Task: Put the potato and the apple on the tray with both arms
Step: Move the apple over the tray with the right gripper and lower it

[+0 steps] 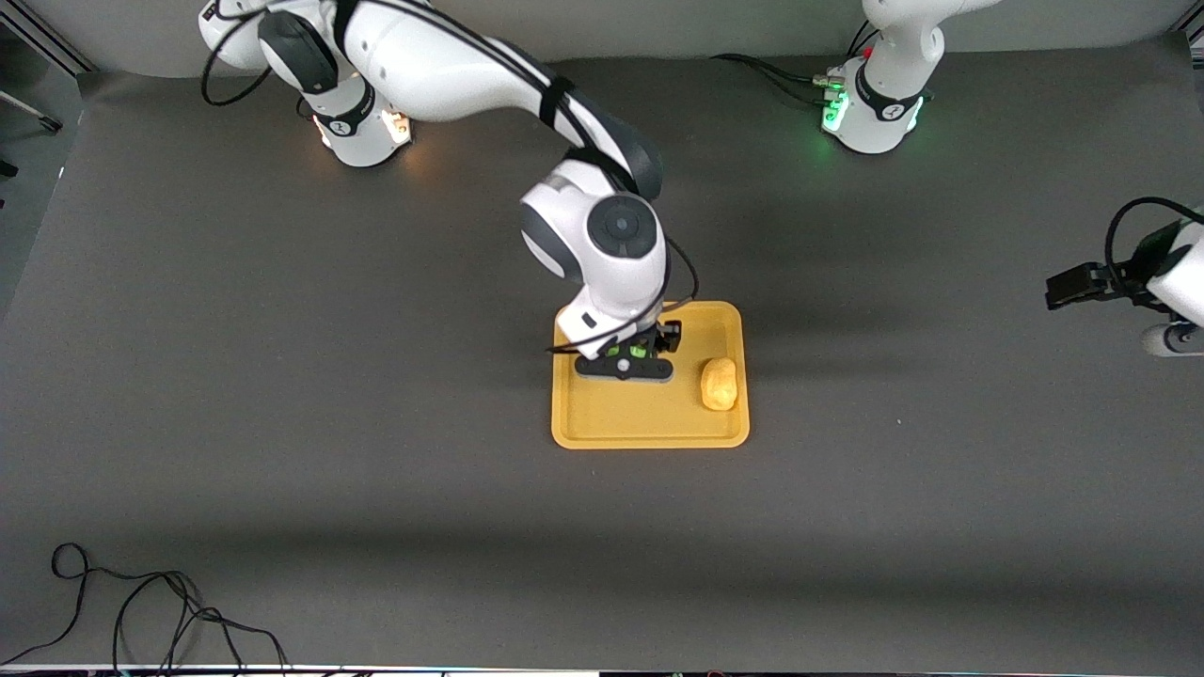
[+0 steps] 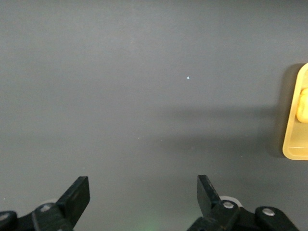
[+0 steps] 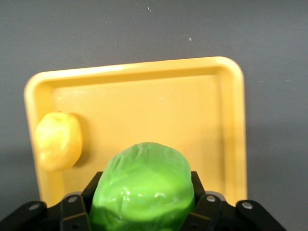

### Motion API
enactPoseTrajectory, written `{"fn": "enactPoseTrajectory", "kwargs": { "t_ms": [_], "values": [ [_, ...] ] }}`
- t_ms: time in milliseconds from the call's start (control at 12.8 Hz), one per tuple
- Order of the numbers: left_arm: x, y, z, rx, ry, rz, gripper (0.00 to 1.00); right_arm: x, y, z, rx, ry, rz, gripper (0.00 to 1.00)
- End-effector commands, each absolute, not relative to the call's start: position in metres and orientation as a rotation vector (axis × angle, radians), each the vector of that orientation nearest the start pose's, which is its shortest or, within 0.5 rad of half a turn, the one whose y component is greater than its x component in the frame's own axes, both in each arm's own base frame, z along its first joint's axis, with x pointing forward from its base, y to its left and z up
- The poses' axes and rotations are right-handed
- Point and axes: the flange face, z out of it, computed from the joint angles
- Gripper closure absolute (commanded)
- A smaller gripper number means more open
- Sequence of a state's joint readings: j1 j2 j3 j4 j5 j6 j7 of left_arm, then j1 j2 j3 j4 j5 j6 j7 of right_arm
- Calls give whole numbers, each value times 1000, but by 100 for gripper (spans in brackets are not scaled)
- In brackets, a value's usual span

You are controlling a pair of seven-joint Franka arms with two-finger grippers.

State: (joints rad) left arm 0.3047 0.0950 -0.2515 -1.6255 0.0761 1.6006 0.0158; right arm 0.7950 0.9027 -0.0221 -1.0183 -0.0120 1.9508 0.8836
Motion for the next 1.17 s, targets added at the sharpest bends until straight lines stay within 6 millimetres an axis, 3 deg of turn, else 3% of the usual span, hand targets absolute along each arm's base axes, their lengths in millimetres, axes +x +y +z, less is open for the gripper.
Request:
{"fn": "enactPoseTrajectory", "kwargs": {
  "t_ms": [0,78,234,469,547,625,703,781,1094],
  "values": [
    [570,65,554,-3110,-25,164,0,561,559,268,-3131,164,-156,67],
    [565,73,562,-3103,-48,150,0,561,559,251,-3144,169,-181,67],
    [565,62,579,-3107,-32,84,0,556,564,222,-3144,147,-202,67],
    [557,30,606,-3124,26,85,0,556,566,198,-3123,146,-226,66],
    [554,27,612,-3125,33,71,0,558,565,195,-3121,153,-230,46],
    [553,26,612,-3123,41,78,0,558,565,194,-3116,164,-234,2],
    [552,27,612,-3122,38,90,0,559,565,200,-3110,190,-235,0],
    [553,26,610,-3116,43,95,0,560,566,220,-3106,198,-239,0],
    [558,27,600,-3113,55,115,0,555,539,385,-3158,269,-176,0]
  ]
}}
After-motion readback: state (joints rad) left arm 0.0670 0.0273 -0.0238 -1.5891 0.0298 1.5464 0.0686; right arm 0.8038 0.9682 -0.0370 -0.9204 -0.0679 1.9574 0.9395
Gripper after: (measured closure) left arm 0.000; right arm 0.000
